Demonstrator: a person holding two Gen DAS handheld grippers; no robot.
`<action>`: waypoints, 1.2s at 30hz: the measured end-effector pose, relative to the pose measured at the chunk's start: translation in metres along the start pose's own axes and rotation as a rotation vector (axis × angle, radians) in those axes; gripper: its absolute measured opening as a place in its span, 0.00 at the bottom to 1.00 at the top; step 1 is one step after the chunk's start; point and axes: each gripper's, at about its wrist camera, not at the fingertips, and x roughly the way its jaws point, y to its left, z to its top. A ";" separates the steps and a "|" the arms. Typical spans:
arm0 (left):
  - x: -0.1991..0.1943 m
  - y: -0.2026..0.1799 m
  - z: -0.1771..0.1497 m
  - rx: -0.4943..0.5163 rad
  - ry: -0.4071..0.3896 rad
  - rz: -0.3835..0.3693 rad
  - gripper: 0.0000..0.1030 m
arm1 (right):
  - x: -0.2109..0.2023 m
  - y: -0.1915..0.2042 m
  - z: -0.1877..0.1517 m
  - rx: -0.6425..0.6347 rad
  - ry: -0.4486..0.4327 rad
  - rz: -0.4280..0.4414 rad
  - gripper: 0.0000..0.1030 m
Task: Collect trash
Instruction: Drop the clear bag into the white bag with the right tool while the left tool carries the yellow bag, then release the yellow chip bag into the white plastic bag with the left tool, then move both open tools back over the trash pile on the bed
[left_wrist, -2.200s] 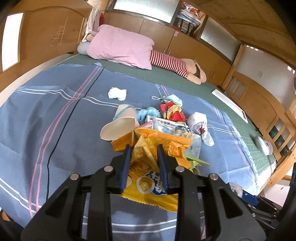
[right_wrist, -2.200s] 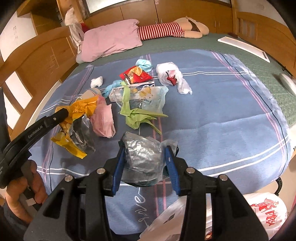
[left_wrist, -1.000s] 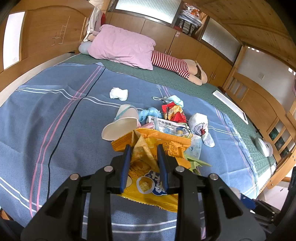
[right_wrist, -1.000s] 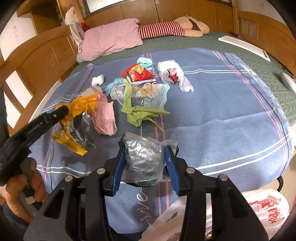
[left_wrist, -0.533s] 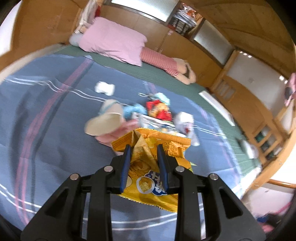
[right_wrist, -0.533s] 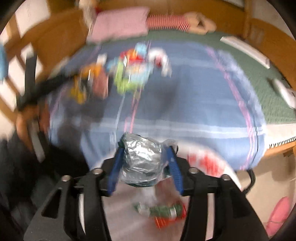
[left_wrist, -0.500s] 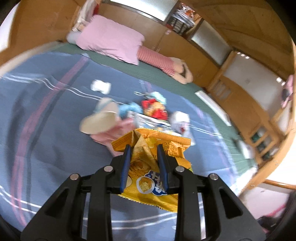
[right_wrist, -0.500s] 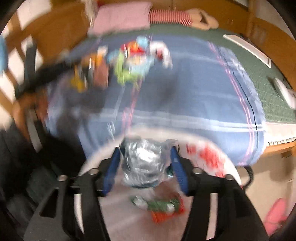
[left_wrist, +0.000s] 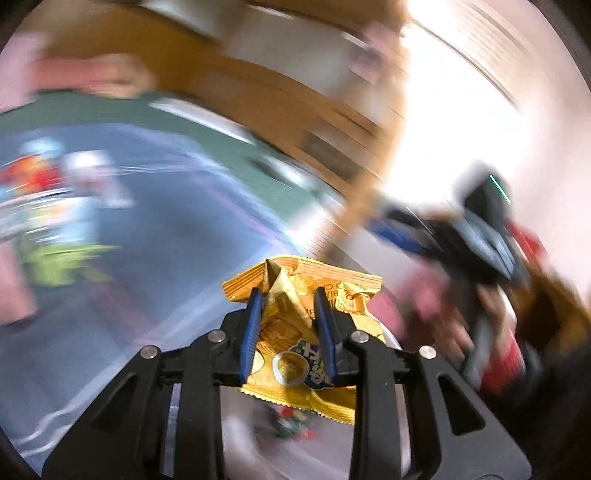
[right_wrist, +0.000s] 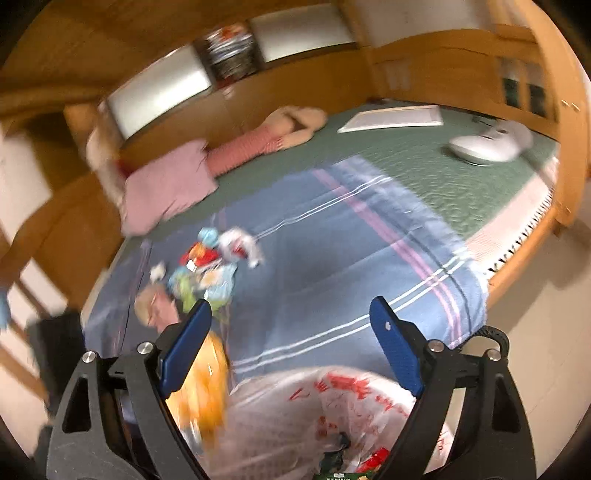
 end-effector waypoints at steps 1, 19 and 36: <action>0.009 -0.010 -0.004 0.036 0.035 -0.031 0.30 | 0.000 -0.004 0.001 0.017 -0.004 -0.013 0.83; -0.066 0.070 -0.004 -0.430 -0.326 0.851 0.89 | 0.054 0.031 -0.012 0.041 0.129 0.024 0.83; -0.115 0.123 -0.037 -0.733 -0.292 1.176 0.89 | 0.122 0.104 -0.033 -0.069 0.273 0.073 0.83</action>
